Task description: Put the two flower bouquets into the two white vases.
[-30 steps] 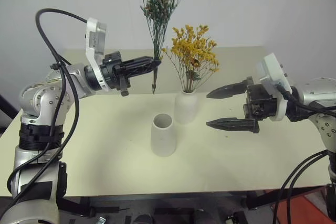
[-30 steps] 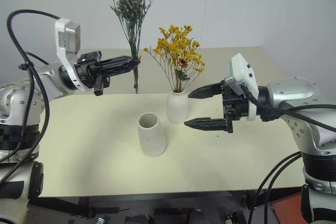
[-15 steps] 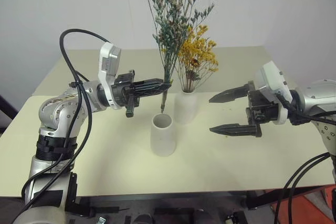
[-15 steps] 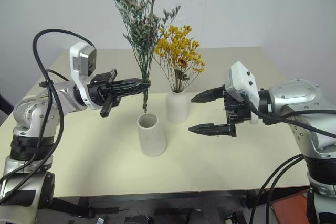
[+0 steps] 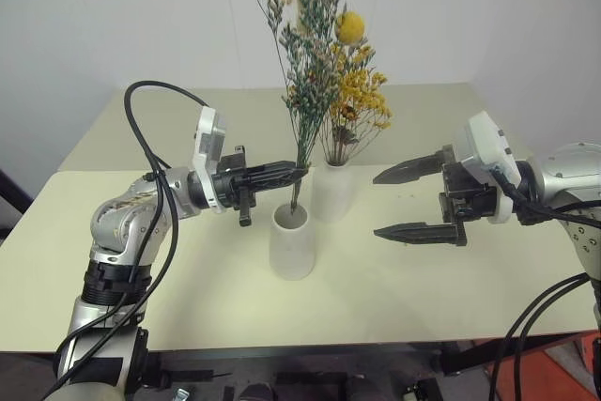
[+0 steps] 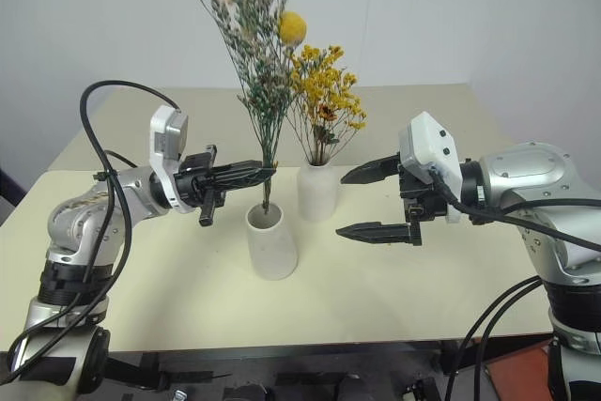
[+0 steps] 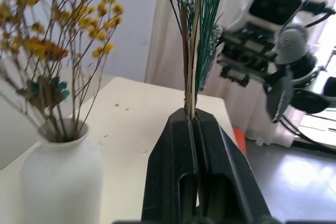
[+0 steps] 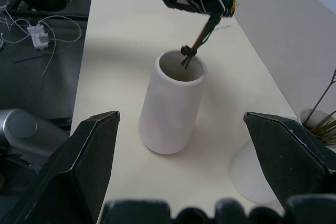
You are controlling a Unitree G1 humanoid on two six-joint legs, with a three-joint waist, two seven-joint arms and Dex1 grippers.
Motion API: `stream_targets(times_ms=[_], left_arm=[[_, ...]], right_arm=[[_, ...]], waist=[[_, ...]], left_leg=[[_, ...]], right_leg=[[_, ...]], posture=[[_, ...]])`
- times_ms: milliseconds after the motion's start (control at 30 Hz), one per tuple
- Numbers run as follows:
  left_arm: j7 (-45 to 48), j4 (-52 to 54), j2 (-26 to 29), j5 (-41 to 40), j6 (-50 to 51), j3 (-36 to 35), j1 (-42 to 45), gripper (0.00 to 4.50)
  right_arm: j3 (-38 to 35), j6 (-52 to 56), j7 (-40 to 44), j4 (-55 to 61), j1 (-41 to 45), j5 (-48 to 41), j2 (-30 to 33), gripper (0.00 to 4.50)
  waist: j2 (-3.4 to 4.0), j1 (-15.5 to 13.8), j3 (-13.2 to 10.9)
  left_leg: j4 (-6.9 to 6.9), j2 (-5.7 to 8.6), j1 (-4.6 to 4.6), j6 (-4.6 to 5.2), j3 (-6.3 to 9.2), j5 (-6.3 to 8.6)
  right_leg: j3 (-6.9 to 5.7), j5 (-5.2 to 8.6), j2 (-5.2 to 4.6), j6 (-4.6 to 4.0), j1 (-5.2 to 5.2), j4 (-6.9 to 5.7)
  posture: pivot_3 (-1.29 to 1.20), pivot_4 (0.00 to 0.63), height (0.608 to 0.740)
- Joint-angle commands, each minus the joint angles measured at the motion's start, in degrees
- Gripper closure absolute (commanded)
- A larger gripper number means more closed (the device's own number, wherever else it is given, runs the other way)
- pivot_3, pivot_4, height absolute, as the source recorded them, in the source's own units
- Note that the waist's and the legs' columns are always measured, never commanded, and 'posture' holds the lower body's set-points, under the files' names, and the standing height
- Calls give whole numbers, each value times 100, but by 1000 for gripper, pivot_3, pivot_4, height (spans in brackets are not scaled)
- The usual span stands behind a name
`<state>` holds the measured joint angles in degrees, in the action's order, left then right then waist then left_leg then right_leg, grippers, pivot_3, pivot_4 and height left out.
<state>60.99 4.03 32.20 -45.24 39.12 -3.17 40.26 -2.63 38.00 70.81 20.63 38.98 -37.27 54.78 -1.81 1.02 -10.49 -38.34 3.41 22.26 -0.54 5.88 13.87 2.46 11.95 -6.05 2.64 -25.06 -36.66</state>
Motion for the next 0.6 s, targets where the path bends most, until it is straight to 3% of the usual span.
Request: stream_targets(times_ms=[33, 500, 600], left_arm=[[25, 198, 3, 86, -153, -16, -37, 4480], [167, 573, 239, 424, -212, 134, -580, 4480], [94, 601, 269, 436, -128, 102, -591, 3765]], right_arm=[[-113, -96, -38, 123, 6, -39, 16, 0], [-71, -118, -94, 93, 17, 1, -14, 0], [-51, -135, -104, 81, 20, 22, -31, 0]], waist=[[0, 0, 0], [0, 0, 0], [0, 0, 0]], left_leg=[[0, 0, 0, 0, 0, 0], [0, -7, 0, 0, 0, 0], [0, -7, -1, 0, -1, 0]], right_leg=[[0, 0, 0, 0, 0, 0], [0, 0, 2, 0, 1, 1], [0, 0, 2, 0, 1, 1]], posture=[[0, 150, 740], [0, 150, 740], [0, 150, 740]])
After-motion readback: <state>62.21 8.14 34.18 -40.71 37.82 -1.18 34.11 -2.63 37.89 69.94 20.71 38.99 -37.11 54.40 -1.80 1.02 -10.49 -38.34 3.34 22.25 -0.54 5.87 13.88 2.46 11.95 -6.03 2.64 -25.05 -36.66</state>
